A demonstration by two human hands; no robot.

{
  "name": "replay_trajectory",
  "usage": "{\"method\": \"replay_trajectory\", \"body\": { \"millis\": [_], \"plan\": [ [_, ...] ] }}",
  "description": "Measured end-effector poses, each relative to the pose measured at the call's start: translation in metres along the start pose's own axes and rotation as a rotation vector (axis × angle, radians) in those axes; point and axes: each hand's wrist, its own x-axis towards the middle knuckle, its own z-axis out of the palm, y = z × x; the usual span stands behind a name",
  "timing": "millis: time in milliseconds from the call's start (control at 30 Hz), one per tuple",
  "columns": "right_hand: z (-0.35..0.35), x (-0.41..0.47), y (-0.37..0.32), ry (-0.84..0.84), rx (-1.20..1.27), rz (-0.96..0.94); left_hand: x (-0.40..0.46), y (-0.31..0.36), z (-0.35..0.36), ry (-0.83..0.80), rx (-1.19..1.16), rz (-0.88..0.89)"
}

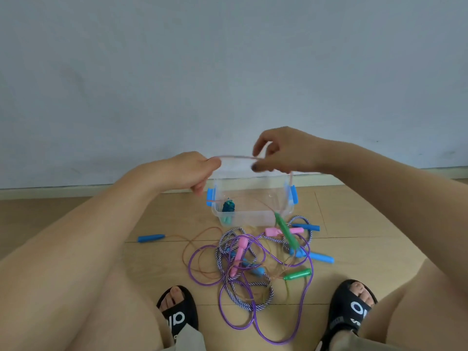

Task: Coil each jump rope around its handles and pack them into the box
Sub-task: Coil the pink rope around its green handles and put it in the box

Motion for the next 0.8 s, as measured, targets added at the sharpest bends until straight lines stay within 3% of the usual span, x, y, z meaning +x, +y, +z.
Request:
{"method": "replay_trajectory", "body": {
  "millis": [67, 100, 200, 300, 367, 433, 467, 633, 733, 800],
  "plan": [
    [-0.003, 0.001, 0.011, 0.034, -0.266, 0.031, 0.001, -0.016, -0.002, -0.185, 0.081, -0.125],
    [-0.004, 0.002, 0.013, 0.077, -0.263, 0.042, 0.0, -0.021, -0.002, -0.27, 0.136, -0.163],
    [-0.002, 0.007, 0.0, 0.15, 0.162, 0.033, 0.0, -0.019, 0.002, -0.314, 0.22, -0.049],
    [0.007, 0.005, -0.026, 0.027, 0.615, -0.025, -0.001, 0.009, 0.008, -0.19, -0.323, 0.152],
    [0.01, 0.004, -0.036, -0.033, 0.714, -0.075, -0.002, 0.025, 0.007, -0.138, -0.597, 0.271],
    [0.007, 0.004, -0.035, -0.016, 0.718, -0.076, -0.005, 0.029, 0.002, -0.111, -0.732, 0.249],
    [0.004, 0.005, -0.031, 0.003, 0.687, -0.06, -0.007, 0.026, -0.002, -0.107, -0.718, 0.204],
    [-0.011, 0.007, -0.002, 0.117, 0.393, 0.087, -0.005, -0.013, -0.013, -0.106, -0.199, -0.071],
    [-0.011, 0.007, -0.007, 0.176, 0.603, 0.106, -0.007, -0.015, -0.007, -0.206, -0.059, -0.07],
    [-0.006, 0.005, -0.022, 0.116, 0.841, 0.047, -0.009, -0.003, -0.001, -0.202, -0.249, 0.09]
  ]
}}
